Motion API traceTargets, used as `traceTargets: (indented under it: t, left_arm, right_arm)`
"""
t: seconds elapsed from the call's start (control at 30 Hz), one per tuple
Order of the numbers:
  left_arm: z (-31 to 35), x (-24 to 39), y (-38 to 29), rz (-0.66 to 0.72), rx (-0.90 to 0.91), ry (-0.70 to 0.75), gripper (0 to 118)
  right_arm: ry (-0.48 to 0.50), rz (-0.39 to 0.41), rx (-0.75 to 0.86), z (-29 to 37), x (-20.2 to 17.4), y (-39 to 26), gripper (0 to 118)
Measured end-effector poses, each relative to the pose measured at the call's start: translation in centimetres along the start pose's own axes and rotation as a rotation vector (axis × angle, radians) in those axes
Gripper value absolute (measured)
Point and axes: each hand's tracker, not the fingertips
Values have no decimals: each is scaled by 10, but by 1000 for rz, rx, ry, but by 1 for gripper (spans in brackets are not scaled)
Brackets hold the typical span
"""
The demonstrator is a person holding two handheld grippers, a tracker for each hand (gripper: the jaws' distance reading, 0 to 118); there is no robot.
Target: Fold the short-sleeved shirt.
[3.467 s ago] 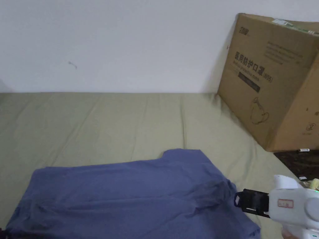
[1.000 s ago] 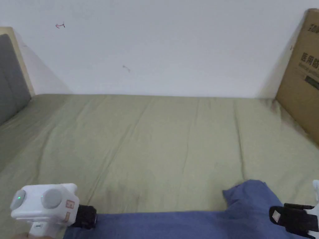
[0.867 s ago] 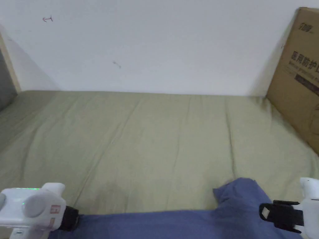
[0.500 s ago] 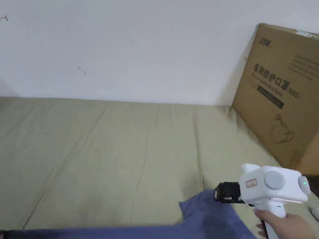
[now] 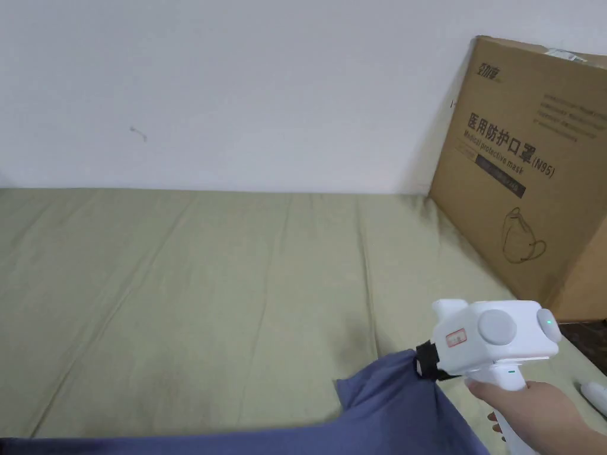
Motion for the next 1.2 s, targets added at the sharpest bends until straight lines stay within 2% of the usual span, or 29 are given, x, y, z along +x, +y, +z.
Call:
traceTargets:
  t: [0.07,0.13,0.27,0.37,0.5,0.57,0.63,0.7,0.8,0.87,0.93,0.97,1.0,1.03,1.07,1.1,1.2]
  left_arm:
    - [-5,-7,7,24,41,1,2]
    - [-1,-6,9,21,114,-1,2]
    - [16,-11,17,27,262,-64,2]
    - [26,-10,12,1,244,-103,2]
    - [44,-9,-21,-98,168,-138,2]
    - [53,-10,-51,-115,129,-135,2]
    - [59,-13,-83,-153,57,-115,2]
    - [55,-15,-112,-165,-28,-114,2]
    - [34,-20,-143,-184,-215,-53,3]
    - [23,-21,-153,-169,-262,-23,3]
    - [24,-18,-152,-149,-214,-27,6]
    - [25,-19,-148,-128,-197,-23,21]
    - [28,-19,-143,-104,-188,-27,43]
    - [35,-19,-138,-87,-172,-26,74]
    - [43,-17,-133,-84,-149,-21,92]
    - [54,-14,-129,-80,-112,-32,90]
    - [95,1,-109,-54,19,-82,91]
  right_arm:
    - [42,-121,106,24,12,6,0]
    - [62,-167,182,44,16,10,0]
    - [72,-191,260,79,25,2,0]
    - [82,-198,274,106,24,-28,0]
    - [64,-155,284,138,23,-98,0]
    - [69,-163,217,149,27,-144,0]
    - [85,-211,118,153,32,-195,0]
    - [48,-228,-39,147,38,-233,0]
    - [-10,-157,-223,117,49,-267,0]
    - [-12,-173,-218,104,50,-273,0]
    - [-11,-203,-183,105,47,-269,1]
    - [-10,-200,-169,107,45,-265,19]
    - [-5,-195,-157,110,44,-261,52]
    - [-37,-175,-146,116,41,-257,87]
    - [-96,-147,-145,123,38,-253,102]
    - [-122,-131,-120,133,35,-249,102]
    - [-59,-75,18,177,17,-230,102]
